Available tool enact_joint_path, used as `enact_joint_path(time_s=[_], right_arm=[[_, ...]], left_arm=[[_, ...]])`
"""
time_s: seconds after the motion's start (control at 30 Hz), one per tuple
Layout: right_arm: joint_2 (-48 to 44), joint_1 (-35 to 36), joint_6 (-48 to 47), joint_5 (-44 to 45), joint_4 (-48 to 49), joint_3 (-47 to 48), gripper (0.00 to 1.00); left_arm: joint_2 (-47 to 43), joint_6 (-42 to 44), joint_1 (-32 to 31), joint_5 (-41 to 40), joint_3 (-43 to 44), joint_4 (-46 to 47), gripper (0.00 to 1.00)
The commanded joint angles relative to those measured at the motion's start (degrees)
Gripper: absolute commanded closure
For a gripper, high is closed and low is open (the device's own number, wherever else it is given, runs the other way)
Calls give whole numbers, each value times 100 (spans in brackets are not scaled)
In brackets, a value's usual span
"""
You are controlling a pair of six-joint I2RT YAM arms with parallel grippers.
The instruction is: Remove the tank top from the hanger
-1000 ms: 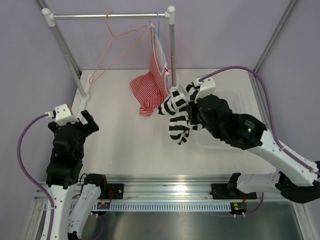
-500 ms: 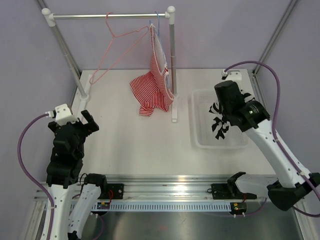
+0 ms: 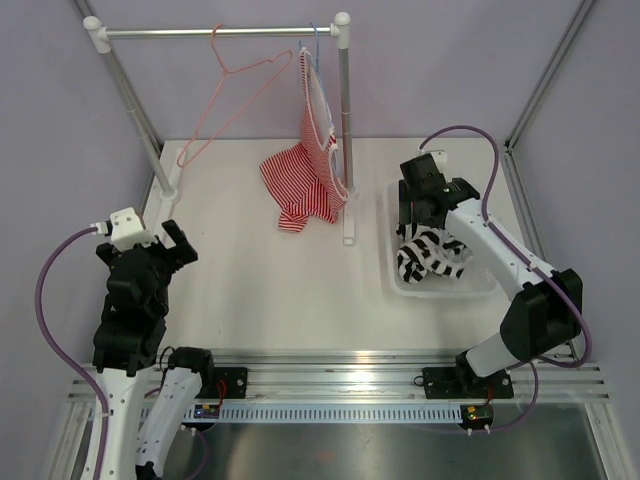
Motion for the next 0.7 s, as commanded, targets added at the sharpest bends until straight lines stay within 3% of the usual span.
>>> enact_joint_path(time_s=[0.0, 0.17, 0.3, 0.5, 0.67], right_arm=[[-386, -85, 137, 28, 185, 114, 1], [-1335, -85, -90, -682, -52, 352, 1], [-2608, -85, -223, -746, -175, 448, 1], [-3709, -85, -584, -922, -781, 712, 0], [-4184, -85, -575, -597, -1642, 800, 0]], left_arm=[[90, 28, 107, -121, -52, 400, 1], [248, 71, 493, 309, 36, 417, 1], [424, 194, 538, 634, 80, 382, 1], [618, 107, 529, 731, 606, -285, 1], [670, 150, 529, 1293, 1160, -1181, 1]])
